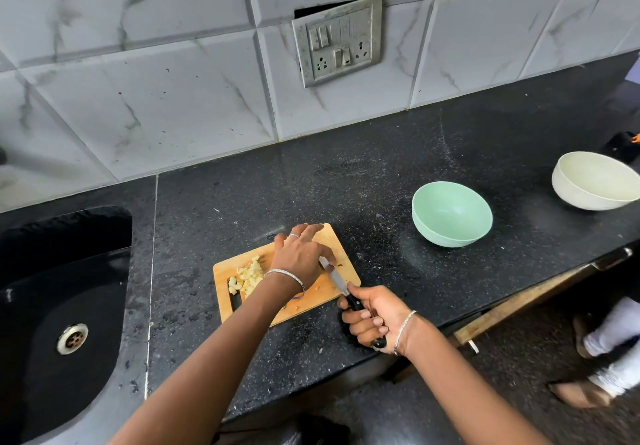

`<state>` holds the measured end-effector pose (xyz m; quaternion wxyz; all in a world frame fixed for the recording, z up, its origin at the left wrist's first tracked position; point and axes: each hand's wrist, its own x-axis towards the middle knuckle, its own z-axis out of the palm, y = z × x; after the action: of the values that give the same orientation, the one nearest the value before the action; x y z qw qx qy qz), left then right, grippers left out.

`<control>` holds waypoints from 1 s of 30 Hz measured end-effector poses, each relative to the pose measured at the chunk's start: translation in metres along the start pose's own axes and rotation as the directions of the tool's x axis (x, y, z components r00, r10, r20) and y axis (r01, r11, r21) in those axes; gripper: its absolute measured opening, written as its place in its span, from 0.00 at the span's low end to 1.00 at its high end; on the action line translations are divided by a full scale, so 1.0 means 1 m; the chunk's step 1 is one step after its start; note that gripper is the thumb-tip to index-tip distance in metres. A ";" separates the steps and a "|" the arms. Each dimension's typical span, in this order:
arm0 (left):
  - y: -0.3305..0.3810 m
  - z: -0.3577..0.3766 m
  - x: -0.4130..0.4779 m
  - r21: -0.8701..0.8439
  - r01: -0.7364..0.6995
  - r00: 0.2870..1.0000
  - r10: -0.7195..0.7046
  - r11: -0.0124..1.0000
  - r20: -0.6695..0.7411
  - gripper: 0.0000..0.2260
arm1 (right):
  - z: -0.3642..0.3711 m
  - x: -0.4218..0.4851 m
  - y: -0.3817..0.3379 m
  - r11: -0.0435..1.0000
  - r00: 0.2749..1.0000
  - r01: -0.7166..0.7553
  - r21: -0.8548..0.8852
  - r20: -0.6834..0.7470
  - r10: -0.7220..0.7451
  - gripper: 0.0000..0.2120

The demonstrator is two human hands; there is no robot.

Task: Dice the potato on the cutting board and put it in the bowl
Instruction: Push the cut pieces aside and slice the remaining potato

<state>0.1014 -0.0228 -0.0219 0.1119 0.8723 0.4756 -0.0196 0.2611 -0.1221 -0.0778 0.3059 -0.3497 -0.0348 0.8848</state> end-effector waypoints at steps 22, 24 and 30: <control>-0.013 0.012 0.012 -0.235 0.181 0.980 -0.197 0.955 -0.042 0.14 | 0.010 -0.044 0.014 0.769 0.766 0.135 -0.625 -0.426 -0.481 0.21; -0.010 0.016 0.010 -0.152 0.192 0.979 -0.199 0.970 -0.034 0.13 | 0.014 -0.041 0.017 0.736 0.747 0.107 -0.668 -0.434 -0.503 0.22; -0.003 0.028 0.006 -0.036 0.250 0.960 -0.252 0.968 -0.118 0.18 | 0.014 -0.029 0.024 0.414 0.597 -0.108 -0.904 -0.392 -0.700 0.22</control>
<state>0.1043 -0.0223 -0.0504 0.0881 0.8034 0.5884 0.0247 0.2564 -0.1561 -0.0562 0.2414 -0.7605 -0.4177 0.4345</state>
